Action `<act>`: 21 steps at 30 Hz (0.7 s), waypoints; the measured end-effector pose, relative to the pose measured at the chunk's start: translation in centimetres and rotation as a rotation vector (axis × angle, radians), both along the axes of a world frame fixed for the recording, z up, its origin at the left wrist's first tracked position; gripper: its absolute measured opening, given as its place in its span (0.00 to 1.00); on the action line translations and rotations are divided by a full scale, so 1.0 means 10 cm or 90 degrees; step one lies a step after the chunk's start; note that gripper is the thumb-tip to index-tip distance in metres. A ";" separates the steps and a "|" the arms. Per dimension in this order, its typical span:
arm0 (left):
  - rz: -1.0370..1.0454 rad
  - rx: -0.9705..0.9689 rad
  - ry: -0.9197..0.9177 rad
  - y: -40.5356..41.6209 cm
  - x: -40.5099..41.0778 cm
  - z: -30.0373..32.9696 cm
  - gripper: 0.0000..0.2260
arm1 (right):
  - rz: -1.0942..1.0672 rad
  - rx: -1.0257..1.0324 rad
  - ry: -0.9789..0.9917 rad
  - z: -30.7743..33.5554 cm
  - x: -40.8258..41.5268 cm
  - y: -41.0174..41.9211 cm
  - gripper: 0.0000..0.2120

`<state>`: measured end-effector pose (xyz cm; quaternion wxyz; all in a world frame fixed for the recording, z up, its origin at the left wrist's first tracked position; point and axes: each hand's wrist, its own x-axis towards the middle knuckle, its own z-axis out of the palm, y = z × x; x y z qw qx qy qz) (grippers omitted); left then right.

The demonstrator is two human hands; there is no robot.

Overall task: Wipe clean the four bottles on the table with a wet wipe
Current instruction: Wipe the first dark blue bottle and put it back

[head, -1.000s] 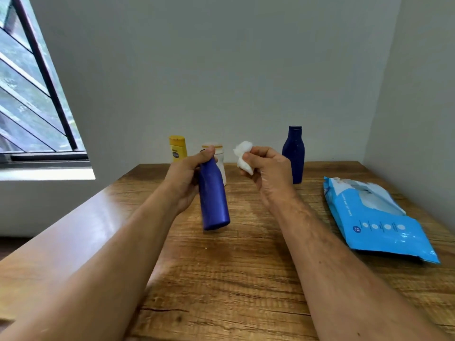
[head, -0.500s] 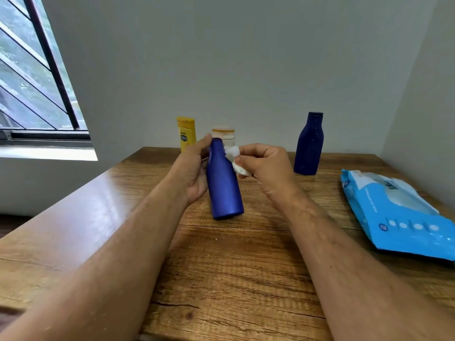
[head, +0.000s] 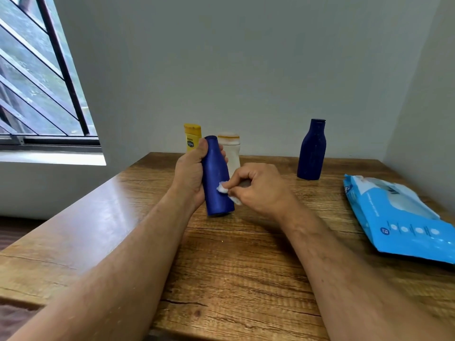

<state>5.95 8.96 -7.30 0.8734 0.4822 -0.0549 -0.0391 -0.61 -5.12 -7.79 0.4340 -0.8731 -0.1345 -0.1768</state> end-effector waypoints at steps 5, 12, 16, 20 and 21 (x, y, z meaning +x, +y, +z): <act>0.007 -0.014 -0.003 0.05 0.01 -0.03 0.18 | 0.012 -0.087 0.041 -0.02 -0.01 0.01 0.04; -0.093 -0.018 -0.015 -0.05 -0.07 -0.04 0.15 | -0.068 0.048 -0.168 0.05 0.06 0.00 0.04; -0.110 -0.016 -0.029 -0.10 -0.10 -0.06 0.14 | -0.107 0.064 -0.219 0.07 0.09 0.02 0.07; -0.095 -0.042 -0.005 -0.06 -0.06 -0.06 0.16 | -0.052 0.007 -0.124 0.06 0.04 -0.01 0.06; -0.075 -0.049 0.001 -0.04 -0.03 -0.07 0.17 | -0.026 -0.006 -0.088 0.05 0.02 -0.01 0.06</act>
